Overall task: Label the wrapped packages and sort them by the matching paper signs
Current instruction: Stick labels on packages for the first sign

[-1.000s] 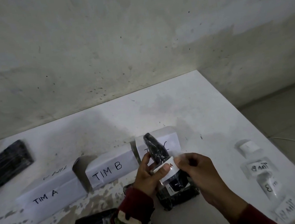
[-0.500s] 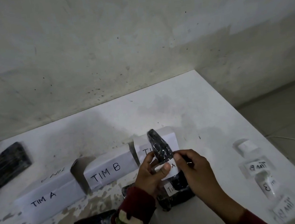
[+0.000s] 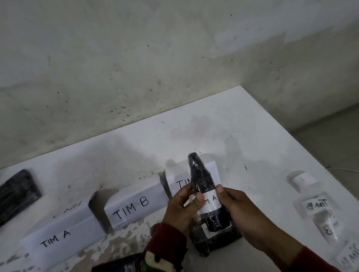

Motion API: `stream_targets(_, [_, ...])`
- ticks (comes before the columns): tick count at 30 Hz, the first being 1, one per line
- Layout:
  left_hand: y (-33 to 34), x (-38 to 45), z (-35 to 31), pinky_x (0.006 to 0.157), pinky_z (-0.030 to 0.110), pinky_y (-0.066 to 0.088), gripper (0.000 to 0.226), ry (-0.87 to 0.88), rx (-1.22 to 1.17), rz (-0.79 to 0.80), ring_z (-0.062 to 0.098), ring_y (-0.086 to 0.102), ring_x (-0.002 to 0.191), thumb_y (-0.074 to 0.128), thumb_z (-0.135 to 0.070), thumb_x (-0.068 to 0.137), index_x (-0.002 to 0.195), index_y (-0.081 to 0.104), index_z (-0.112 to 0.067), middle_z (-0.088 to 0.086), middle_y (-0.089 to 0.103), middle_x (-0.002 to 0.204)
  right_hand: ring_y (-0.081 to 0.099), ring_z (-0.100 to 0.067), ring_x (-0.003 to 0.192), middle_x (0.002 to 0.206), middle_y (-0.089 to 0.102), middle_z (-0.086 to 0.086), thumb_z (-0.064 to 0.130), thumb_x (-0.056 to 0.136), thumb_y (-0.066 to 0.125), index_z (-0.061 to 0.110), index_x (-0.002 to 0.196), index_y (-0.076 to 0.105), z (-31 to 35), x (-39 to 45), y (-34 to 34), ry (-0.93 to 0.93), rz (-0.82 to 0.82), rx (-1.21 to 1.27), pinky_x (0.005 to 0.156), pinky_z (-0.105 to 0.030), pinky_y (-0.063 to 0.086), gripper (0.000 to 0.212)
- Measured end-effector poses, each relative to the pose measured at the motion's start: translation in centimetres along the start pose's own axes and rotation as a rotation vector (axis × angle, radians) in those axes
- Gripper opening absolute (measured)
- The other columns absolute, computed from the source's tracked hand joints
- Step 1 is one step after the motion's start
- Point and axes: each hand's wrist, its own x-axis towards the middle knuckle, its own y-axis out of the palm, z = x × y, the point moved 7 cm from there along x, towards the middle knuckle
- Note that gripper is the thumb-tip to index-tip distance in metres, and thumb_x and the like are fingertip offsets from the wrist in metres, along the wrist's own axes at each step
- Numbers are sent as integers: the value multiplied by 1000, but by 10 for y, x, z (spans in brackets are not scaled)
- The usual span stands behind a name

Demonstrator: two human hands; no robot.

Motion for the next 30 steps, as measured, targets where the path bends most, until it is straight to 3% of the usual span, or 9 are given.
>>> stream_targets(4, [-4, 0, 7, 61, 32, 58, 26, -44, -76, -3, 17, 71, 84, 64, -21, 66, 90, 72, -24, 1, 74, 93, 71, -23, 87, 90, 75, -8, 38, 97, 31, 15, 96, 70, -5, 2, -1, 29, -35, 68, 76, -34, 55, 45])
stream_targets(7, [-5, 0, 6, 57, 28, 57, 24, -1, -74, -33, 16, 71, 79, 63, -20, 66, 87, 73, -25, -1, 74, 87, 70, -26, 89, 93, 74, -11, 37, 97, 31, 13, 97, 70, -3, 4, -1, 24, -38, 82, 82, -39, 54, 45])
stream_targets(11, [-2, 1, 1, 54, 25, 55, 29, 41, -70, -52, 10, 71, 75, 61, -23, 66, 94, 67, -23, -4, 73, 85, 72, -19, 80, 89, 75, -9, 36, 98, 29, 12, 99, 69, -5, 5, 1, 49, -14, 166, 62, -27, 56, 46])
stream_targets(13, [-2, 1, 1, 53, 23, 55, 31, 49, -71, -64, 8, 70, 74, 60, -25, 65, 96, 66, -23, 0, 70, 87, 72, -19, 78, 89, 74, -10, 36, 98, 29, 12, 99, 69, -8, 5, 2, 62, -1, 181, 59, -25, 54, 47])
stream_targets(17, [-2, -2, 5, 55, 24, 55, 29, 38, -25, -66, 6, 70, 75, 57, -27, 72, 100, 64, -25, -4, 72, 88, 71, -22, 83, 94, 74, -12, 36, 98, 29, 11, 101, 68, -9, 6, 2, 59, 1, 174, 64, -29, 55, 47])
stream_targets(20, [2, -2, 10, 60, 24, 55, 27, 11, 41, -46, 7, 70, 81, 44, -35, 85, 99, 65, -25, -7, 75, 86, 70, -28, 88, 92, 74, -13, 38, 97, 32, 13, 97, 71, -7, 7, -4, 32, -66, 92, 78, -40, 56, 46])
stream_targets(22, [7, -5, 12, 63, 22, 55, 31, 2, 107, -13, 8, 70, 82, 42, -43, 80, 94, 66, -27, -7, 75, 85, 71, -27, 85, 88, 74, -10, 38, 96, 36, 15, 91, 72, -3, 6, -8, 8, -105, 27, 81, -43, 56, 44])
stream_targets(27, [11, -7, 4, 69, 21, 55, 32, 102, 243, -7, 12, 69, 85, 62, -39, 67, 97, 67, -29, -1, 71, 95, 68, -19, 88, 94, 69, -5, 35, 90, 52, 17, 95, 58, 3, 2, -18, -77, -220, -39, 81, -35, 56, 20])
stream_targets(30, [6, -8, 6, 65, 20, 54, 38, 100, 206, -46, 11, 70, 82, 62, -38, 68, 102, 68, -23, 0, 73, 91, 67, -9, 85, 92, 69, 2, 34, 86, 58, 20, 91, 59, 3, -1, -14, -111, -203, -148, 71, -20, 54, 15])
